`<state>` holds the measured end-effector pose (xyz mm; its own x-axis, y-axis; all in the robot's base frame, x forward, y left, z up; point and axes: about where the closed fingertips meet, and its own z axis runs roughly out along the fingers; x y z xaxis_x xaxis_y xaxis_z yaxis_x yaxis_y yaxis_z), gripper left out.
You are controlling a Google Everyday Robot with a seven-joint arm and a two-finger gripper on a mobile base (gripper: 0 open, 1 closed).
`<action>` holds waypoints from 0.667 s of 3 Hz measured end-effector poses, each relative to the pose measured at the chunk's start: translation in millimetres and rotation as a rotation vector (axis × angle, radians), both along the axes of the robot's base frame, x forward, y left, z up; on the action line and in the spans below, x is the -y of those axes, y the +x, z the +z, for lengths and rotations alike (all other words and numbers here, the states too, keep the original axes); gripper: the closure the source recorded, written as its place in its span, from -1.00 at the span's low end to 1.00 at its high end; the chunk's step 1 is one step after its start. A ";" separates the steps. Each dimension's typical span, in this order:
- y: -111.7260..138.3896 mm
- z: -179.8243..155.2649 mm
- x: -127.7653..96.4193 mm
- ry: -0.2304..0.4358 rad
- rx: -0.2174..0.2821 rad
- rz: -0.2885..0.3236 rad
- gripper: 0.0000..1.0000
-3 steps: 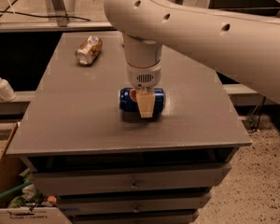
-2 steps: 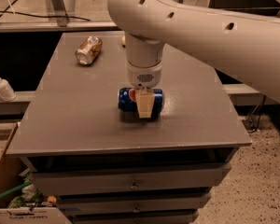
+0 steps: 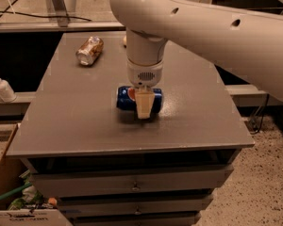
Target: Knock pepsi can over
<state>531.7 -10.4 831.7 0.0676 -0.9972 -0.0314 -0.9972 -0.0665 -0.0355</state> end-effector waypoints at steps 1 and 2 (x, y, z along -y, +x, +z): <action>-0.3 1.0 -1.3 0.003 -0.002 0.003 -1.00; -0.4 1.4 -1.5 0.009 -0.003 0.003 -1.00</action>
Offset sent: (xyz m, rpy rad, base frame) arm -0.0012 0.0021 0.0029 0.0248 0.0117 0.0002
